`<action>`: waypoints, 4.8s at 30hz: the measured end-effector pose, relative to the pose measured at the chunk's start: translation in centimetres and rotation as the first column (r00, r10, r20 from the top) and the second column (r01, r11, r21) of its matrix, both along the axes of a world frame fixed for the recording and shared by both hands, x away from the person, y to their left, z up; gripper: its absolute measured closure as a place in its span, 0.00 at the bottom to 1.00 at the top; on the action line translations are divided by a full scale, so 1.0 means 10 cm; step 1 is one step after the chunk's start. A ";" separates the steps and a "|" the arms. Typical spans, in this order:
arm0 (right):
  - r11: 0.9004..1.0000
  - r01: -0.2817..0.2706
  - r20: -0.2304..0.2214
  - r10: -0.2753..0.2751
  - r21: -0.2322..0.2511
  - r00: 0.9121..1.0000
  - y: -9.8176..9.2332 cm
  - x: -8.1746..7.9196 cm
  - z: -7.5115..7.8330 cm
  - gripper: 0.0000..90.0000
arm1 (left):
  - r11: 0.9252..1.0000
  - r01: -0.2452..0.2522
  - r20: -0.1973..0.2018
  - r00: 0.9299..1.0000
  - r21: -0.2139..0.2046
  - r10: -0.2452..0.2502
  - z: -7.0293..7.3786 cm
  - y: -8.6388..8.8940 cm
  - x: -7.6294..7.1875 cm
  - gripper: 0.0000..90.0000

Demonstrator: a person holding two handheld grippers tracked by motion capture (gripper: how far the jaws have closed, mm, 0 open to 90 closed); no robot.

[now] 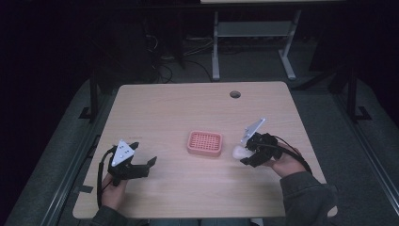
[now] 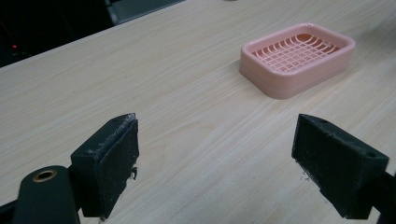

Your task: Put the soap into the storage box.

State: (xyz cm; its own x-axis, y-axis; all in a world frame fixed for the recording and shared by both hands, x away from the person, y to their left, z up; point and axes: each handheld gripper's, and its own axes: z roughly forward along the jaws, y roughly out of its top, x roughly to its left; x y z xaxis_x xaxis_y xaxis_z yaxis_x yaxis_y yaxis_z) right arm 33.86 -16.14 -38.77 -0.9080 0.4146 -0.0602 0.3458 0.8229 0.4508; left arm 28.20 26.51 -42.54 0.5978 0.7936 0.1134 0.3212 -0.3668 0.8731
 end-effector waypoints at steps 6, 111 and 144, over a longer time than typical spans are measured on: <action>1.000 -0.006 0.005 0.006 0.015 1.000 0.03 0.05 0.02 0.55 | 1.000 0.001 -0.001 1.000 -0.001 -0.001 0.00 0.00 0.00 0.16; 0.987 -0.139 -0.080 0.133 -0.079 0.988 1.38 1.00 -0.28 0.54 | 1.000 -0.004 0.014 1.000 -0.021 0.004 0.03 0.00 -0.01 0.16; 0.990 -0.120 -0.089 0.114 -0.072 0.989 1.35 1.01 -0.30 0.48 | 1.000 -0.010 0.014 1.000 -0.025 0.011 0.04 0.03 -0.01 0.16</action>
State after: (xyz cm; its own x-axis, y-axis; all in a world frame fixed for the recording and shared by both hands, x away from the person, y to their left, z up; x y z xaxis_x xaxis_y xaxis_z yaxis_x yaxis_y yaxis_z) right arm 43.95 -2.60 -41.79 -0.9532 0.3024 -0.0085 0.2795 0.8911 0.3575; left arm 28.09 26.79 -42.09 0.5880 0.8024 0.1022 0.3120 -0.3415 0.8866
